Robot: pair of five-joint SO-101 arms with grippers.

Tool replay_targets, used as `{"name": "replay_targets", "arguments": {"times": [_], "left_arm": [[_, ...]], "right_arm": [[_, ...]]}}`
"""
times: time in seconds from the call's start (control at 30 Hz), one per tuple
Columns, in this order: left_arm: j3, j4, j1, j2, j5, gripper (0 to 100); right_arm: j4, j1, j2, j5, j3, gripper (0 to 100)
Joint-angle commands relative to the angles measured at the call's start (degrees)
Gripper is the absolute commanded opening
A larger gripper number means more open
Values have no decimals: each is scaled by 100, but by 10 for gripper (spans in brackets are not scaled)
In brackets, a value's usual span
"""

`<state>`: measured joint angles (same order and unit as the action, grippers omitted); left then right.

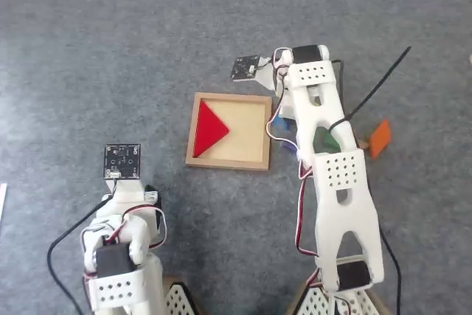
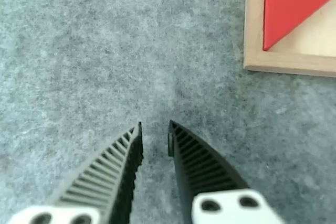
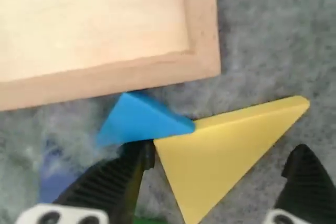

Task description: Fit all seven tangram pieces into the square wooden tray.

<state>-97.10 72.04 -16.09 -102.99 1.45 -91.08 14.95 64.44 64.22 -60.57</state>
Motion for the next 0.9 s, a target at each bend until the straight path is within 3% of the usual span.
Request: {"name": "replay_targets", "arguments": {"times": [0.0,0.07,0.17,0.3,0.53,0.77,0.87], "left_arm": [[66,18,18,-105,0,81],[66,18,18,-105,0,81],[66,18,18,-105,0,81],[66,18,18,-105,0,81],[66,18,18,-105,0,81],[66,18,18,-105,0,81],[66,18,18,-105,0,81]], "right_arm": [[400,-22,-4,-255,-105,342],[391,-233,-13,9,-105,296],[154,-549,-13,1029,-114,243],[84,-866,-13,1503,-334,259],[31,-1130,-4,1477,-1134,288],[-1138,-936,31,1442,-1662,288],[-1007,-602,48,782,-1679,288]]}}
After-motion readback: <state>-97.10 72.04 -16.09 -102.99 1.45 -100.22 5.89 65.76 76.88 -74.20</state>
